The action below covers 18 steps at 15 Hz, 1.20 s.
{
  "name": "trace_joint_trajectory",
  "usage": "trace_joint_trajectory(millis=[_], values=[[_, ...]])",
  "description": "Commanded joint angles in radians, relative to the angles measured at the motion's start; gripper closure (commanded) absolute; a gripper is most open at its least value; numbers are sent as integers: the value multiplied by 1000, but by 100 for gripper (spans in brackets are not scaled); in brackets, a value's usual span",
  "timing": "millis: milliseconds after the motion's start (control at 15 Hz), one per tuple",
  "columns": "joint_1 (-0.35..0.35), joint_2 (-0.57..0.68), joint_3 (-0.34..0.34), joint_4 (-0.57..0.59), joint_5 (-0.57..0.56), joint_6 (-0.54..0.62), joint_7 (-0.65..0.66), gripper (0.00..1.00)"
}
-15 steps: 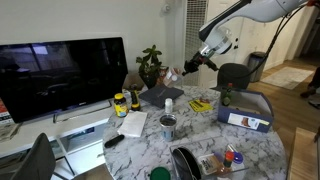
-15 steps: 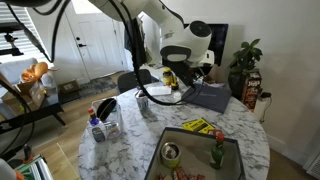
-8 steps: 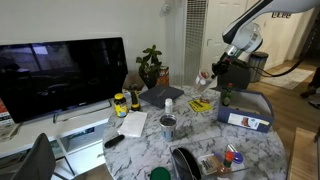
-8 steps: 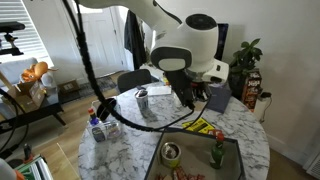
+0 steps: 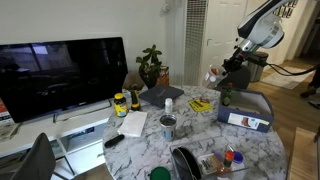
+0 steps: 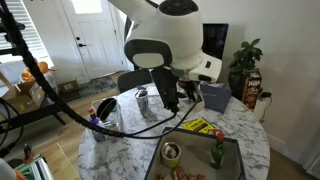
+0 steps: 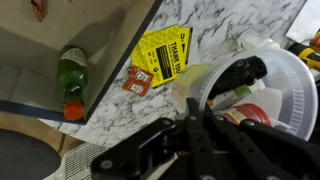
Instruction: Put the plastic cup inside the box
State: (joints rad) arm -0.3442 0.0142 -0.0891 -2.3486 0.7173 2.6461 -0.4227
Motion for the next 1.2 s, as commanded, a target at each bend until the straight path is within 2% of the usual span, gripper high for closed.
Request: trace_joint_trajectory(millis=[0, 67, 200, 400, 533, 733, 867, 1133], values=[[25, -114, -87, -106, -220, -63, 110, 99], [21, -143, -104, -131, -304, -85, 155, 99], [17, -191, -136, -153, -398, -158, 186, 99], [24, -272, -172, -178, -440, -231, 179, 99], [6, -221, -165, -130, -534, -267, 317, 99], [4, -97, -172, -28, -601, -346, 461, 99], [13, -2, -188, 47, -584, -422, 485, 99], [-11, 171, -219, 186, -497, -572, 426, 99]])
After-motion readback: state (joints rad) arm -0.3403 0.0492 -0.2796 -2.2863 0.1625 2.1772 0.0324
